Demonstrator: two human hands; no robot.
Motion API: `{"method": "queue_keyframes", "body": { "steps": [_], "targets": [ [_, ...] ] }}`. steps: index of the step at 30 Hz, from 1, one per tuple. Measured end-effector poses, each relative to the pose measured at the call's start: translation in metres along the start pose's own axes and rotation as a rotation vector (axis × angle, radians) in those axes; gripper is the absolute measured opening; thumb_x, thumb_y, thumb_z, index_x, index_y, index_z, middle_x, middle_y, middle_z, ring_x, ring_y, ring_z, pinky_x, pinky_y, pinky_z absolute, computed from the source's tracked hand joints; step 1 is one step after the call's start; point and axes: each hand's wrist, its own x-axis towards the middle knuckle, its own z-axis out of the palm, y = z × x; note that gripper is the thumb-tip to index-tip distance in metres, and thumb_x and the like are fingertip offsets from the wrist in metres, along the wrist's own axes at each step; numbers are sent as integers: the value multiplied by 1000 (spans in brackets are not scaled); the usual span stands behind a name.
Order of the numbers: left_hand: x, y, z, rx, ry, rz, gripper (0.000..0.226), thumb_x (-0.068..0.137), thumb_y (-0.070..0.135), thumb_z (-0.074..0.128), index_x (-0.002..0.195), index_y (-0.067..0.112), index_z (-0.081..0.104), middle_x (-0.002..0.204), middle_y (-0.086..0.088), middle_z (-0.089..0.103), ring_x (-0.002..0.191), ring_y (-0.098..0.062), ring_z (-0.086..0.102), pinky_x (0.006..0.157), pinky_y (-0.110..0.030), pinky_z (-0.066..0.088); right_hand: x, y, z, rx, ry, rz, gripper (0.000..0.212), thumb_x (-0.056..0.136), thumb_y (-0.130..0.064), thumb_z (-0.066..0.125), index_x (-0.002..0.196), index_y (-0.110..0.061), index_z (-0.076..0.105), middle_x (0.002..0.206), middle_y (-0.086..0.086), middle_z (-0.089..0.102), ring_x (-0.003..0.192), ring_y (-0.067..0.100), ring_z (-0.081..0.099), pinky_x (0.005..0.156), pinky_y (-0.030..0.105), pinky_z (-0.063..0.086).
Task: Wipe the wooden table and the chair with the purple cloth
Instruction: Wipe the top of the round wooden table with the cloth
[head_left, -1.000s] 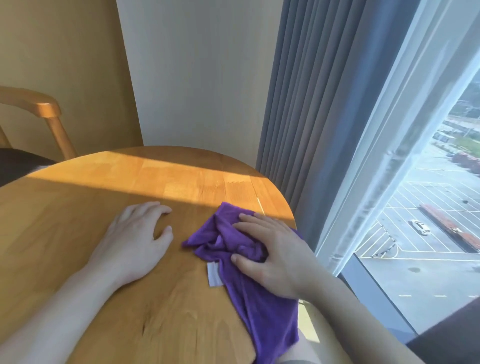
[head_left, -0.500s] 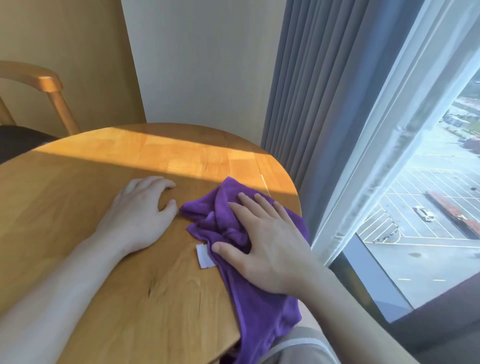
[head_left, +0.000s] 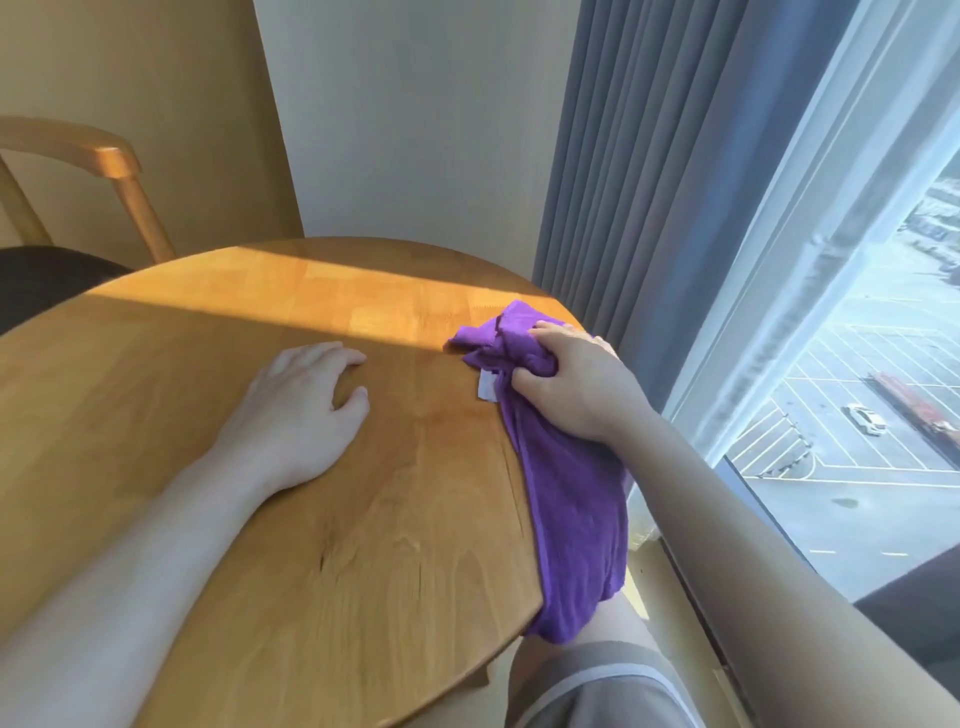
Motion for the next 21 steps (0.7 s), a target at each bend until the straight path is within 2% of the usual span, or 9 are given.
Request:
{"method": "queue_keyframes", "body": {
  "steps": [1,2,3,5,8,12,17,19,21],
  "targets": [
    [-1,-1,0,-2,0,-1,50,100,47,39,147,33,42,159,11,32,147,-14,21,120,-42,23,-4,-1,3,-41,9,-18,19,90,-41,55,82,-25,49,99,-4,59,107,27,51,105,48,37],
    [-1,-1,0,-6,-3,-1,50,100,48,38,147,33,41,159,11,32,147,-14,20,120,-42,22,-11,-4,6,-88,4,-35,20,91,-43,52,88,-23,51,107,-3,60,112,27,50,106,47,36],
    [-2,-2,0,-9,-5,-1,51,99,48,38,147,33,41,159,10,32,148,-14,20,120,-42,22,-22,-7,9,-125,-14,-54,25,91,-46,49,99,-24,56,123,-2,60,123,27,47,111,46,32],
    [-1,-1,0,-7,1,0,52,98,48,38,148,32,42,159,9,33,148,-14,21,121,-41,22,-49,-18,12,-128,-60,-103,50,88,-55,42,129,-31,57,153,-7,45,145,22,30,121,42,20],
    [1,0,0,-1,22,15,51,98,44,42,146,29,45,158,6,36,147,-16,25,121,-41,23,-94,-38,17,-83,-89,-206,64,85,-62,37,144,-40,45,163,-13,30,153,16,17,124,37,8],
    [-1,-2,1,-3,25,22,50,98,42,44,146,27,46,158,5,37,147,-17,25,121,-42,23,-124,-48,24,-49,-77,-232,62,85,-62,39,144,-42,45,163,-18,30,154,12,16,125,32,6],
    [-2,-1,0,4,0,5,51,99,44,40,148,29,42,160,6,32,149,-16,21,122,-43,21,-74,-33,16,-31,-101,-216,54,90,-54,47,141,-38,52,161,-16,36,152,11,22,124,38,17],
    [-3,0,-1,2,-19,1,51,100,46,39,149,31,40,161,8,30,150,-15,20,122,-42,20,-39,-21,8,-39,-90,-149,43,91,-47,54,130,-31,62,155,-8,46,146,16,33,118,41,27],
    [-4,0,-3,-1,-31,2,51,101,46,38,150,32,40,162,9,28,150,-14,19,122,-41,19,-10,-15,3,5,-84,-67,28,90,-43,57,108,-23,67,129,-3,63,126,23,49,107,44,38]
  ]
}}
